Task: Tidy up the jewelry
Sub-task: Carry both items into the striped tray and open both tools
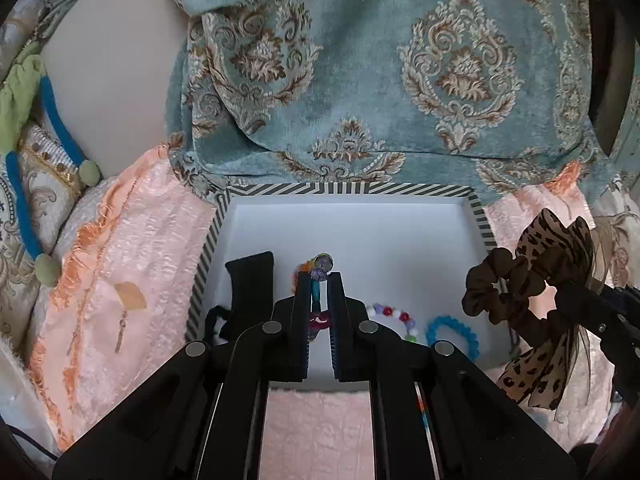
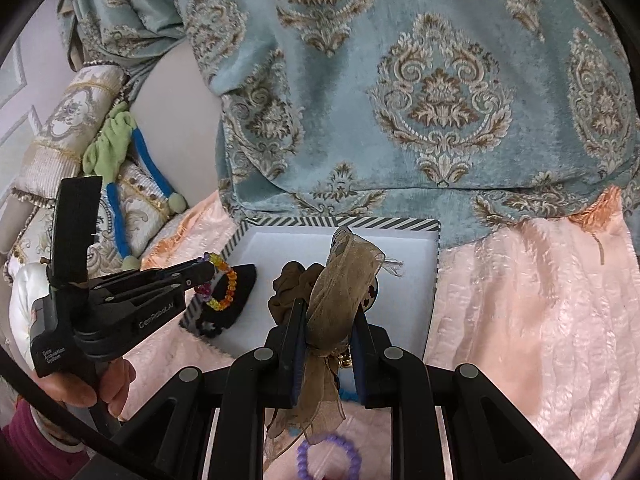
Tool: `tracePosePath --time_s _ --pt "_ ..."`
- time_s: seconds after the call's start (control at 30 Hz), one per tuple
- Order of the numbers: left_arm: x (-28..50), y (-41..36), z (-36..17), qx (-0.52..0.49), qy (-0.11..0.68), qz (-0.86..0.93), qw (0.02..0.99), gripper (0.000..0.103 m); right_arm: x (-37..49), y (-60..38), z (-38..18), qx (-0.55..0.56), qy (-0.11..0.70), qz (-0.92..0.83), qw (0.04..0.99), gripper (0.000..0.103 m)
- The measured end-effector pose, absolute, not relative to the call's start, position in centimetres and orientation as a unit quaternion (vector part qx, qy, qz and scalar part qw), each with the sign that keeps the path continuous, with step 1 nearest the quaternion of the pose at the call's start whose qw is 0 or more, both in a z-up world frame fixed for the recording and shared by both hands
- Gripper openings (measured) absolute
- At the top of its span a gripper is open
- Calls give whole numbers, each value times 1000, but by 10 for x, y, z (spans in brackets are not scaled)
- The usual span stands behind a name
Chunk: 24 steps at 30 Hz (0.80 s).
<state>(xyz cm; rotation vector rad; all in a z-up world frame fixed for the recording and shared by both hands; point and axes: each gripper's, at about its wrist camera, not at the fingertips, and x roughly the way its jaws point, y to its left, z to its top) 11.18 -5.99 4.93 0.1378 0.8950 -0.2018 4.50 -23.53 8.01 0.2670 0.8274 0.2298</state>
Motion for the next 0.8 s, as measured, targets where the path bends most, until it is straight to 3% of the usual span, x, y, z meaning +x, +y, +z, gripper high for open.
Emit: tracePosePath --time_s 0.73,0.8 --pt "181 -59 -43 44 507 -71 858 7 140 -247 -24 107 490 67 863 18" --pt "182 -58 -47 33 515 -77 853 14 140 -248 -27 98 497 56 860 25"
